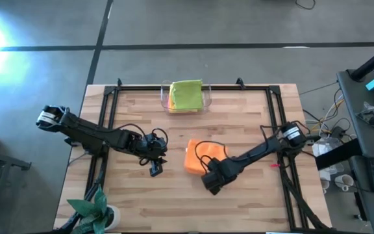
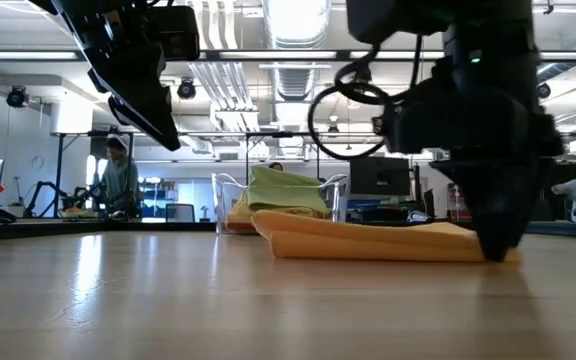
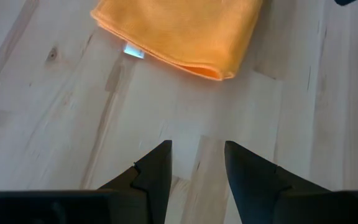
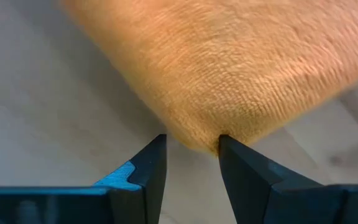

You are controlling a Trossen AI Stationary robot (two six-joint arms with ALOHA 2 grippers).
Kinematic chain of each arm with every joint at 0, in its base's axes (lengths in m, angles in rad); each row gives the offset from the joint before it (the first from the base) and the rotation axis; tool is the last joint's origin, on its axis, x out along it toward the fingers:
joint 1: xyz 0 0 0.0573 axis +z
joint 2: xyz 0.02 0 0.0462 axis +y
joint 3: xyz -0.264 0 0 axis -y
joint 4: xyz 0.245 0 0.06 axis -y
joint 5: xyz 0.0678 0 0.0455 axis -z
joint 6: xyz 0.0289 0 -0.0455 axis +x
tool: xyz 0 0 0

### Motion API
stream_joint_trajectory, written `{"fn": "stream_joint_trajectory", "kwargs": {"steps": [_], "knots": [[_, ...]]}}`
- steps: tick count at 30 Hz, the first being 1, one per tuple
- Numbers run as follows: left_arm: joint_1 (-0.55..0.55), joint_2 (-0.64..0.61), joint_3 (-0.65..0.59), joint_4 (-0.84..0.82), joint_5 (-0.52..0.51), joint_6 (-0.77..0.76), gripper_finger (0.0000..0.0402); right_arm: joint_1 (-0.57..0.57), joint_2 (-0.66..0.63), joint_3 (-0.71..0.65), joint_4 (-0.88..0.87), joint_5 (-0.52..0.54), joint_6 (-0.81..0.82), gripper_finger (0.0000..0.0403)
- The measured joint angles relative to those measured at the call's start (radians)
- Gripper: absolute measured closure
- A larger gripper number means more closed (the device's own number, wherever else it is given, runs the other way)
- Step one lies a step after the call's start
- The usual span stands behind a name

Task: Fold microfiber towels
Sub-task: Put the folded orange microfiber cloth into the transparent bin

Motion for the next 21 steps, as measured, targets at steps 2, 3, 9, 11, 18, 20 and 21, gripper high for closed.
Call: {"fn": "stream_joint_trajectory", "kwargs": {"steps": [2,3,9,11,18,20,21], "knots": [[0.0,0.0,0.0,0.002,0.0,0.0,0.0269,0.016,-0.004,0.006,-0.019,0.004,0.009,0.0266],[0.0,0.0,0.0,0.002,0.0,0.0,0.0269,0.023,-0.01,0.011,-0.017,0.006,0.005,0.0266],[0.0,0.0,0.0,0.004,0.0,0.0,0.0269,0.066,-0.065,0.048,-0.017,0.082,-0.019,0.0266],[0.0,0.0,0.0,0.004,-0.001,0.001,0.0269,0.079,-0.1,0.056,-0.023,0.146,-0.019,0.0266],[0.0,0.0,0.0,0.004,-0.004,0.0,0.0247,0.109,-0.251,0.047,-0.091,0.333,0.04,0.0266],[0.004,0.0,0.0,0.004,-0.005,-0.005,0.0229,0.12,-0.299,0.044,-0.134,0.39,0.07,0.0266],[0.007,0.0,0.0,0.004,-0.007,-0.007,0.022,0.123,-0.321,0.041,-0.159,0.419,0.086,0.0266]]}}
